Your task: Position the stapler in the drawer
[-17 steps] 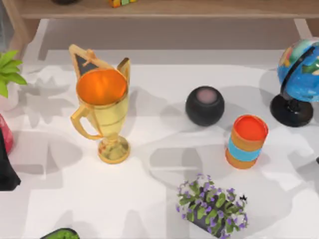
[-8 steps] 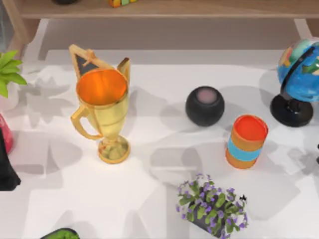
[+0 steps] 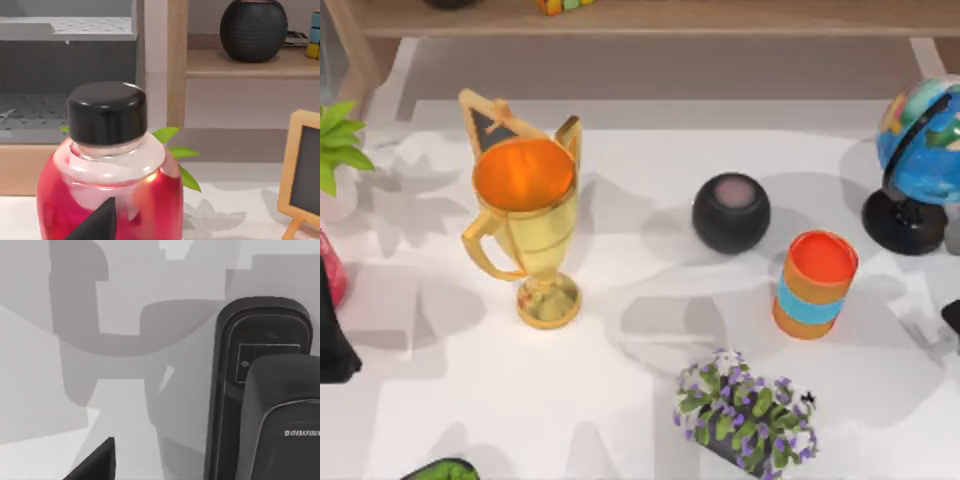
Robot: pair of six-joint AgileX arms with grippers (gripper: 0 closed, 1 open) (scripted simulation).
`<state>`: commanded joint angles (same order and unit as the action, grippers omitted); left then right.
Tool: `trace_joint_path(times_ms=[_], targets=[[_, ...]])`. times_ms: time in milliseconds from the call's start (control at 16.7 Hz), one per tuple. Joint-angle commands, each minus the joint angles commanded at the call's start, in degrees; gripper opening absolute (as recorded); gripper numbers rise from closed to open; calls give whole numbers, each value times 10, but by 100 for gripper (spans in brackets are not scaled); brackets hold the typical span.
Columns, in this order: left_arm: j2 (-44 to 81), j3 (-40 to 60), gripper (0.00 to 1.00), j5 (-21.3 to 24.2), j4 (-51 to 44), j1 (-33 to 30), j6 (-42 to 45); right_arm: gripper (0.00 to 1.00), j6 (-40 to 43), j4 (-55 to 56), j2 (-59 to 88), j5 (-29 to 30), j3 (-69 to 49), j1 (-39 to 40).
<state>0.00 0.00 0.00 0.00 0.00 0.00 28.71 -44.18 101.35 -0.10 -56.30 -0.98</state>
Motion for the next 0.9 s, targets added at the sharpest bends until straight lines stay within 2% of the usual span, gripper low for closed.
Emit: trace_joint_path(times_ms=[300,900], targets=[[0,0,100,0,0,0,0,100,0,18,13,0,14,0],[0,0,100,0,0,0,0,25,0,18,13,0,14,0]])
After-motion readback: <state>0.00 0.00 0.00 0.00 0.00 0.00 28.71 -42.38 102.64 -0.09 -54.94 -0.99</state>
